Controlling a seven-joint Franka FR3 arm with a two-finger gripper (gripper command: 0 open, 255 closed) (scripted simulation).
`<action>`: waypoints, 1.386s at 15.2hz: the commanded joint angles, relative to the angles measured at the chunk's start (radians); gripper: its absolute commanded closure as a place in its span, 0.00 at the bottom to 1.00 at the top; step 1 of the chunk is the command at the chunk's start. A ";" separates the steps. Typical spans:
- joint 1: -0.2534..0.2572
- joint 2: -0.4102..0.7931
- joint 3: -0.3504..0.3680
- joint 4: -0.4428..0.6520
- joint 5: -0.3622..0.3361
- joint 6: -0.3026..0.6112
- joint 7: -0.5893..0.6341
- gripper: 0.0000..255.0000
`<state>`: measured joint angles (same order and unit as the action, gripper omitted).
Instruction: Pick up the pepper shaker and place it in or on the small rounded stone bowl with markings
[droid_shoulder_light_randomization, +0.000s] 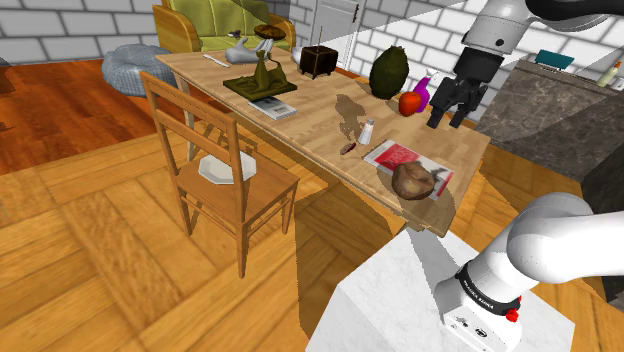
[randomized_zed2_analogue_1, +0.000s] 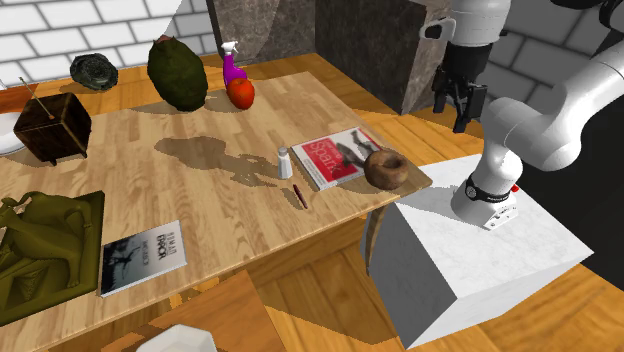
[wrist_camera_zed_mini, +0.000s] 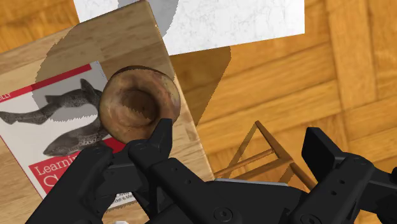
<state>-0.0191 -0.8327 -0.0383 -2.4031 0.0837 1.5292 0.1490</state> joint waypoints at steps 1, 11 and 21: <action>0.000 0.000 0.000 0.000 0.000 0.000 0.000 0.00; -0.027 0.353 -0.115 0.129 -0.053 0.188 -0.131 0.00; -0.049 0.742 -0.208 0.382 -0.023 0.283 -0.265 0.00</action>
<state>-0.0655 -0.1314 -0.2387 -2.0530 0.0543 1.8081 -0.1016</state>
